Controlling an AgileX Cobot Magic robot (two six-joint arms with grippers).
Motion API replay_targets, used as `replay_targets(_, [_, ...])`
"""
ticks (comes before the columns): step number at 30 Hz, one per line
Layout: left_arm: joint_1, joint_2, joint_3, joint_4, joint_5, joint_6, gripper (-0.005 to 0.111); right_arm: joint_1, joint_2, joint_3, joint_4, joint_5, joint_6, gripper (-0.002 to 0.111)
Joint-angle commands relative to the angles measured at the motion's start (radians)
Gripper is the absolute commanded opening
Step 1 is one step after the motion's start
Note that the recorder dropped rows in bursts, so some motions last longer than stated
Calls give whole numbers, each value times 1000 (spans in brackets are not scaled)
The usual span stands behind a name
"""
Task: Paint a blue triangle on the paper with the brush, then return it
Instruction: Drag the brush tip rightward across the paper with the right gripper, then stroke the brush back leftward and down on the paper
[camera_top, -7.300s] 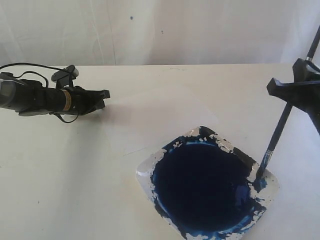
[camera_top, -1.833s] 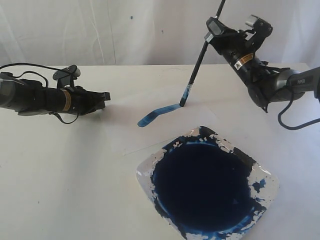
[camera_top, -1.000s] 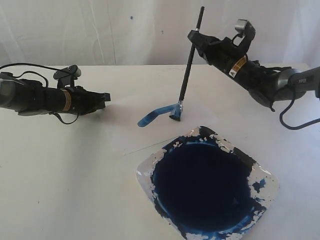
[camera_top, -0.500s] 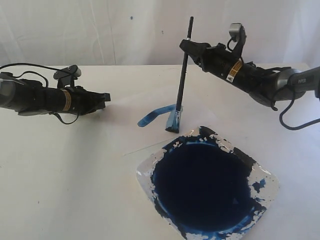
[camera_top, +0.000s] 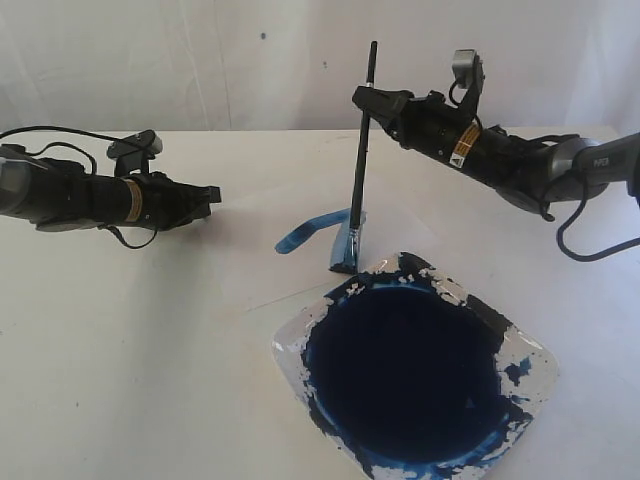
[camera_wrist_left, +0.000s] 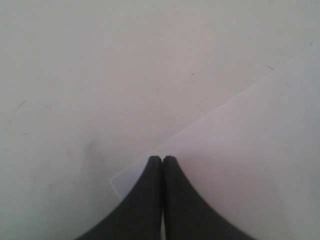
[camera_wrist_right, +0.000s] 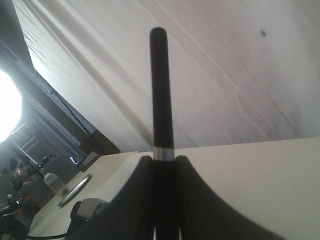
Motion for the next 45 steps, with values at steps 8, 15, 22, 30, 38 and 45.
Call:
replay_targets(8, [-4, 1, -2, 17, 6, 3, 0, 3, -2, 1, 223, -62, -63, 0])
replay_targets(15, [-4, 1, -2, 17, 6, 10, 0, 45, -2, 1, 296, -43, -153, 0])
replay_targets(22, [-4, 1, -2, 17, 6, 29, 0, 94, -2, 1, 316, -45, -289, 0])
replay_targets(30, [-4, 1, -2, 17, 9, 39, 0, 126, -2, 1, 405, -39, -315, 0])
replay_targets(38, [-4, 1, -2, 17, 14, 87, 0, 141, 0, 1, 444, -14, -377, 0])
replay_targets(45, [-4, 1, -2, 17, 14, 104, 0, 154, 0, 1, 470, 26, -432, 0])
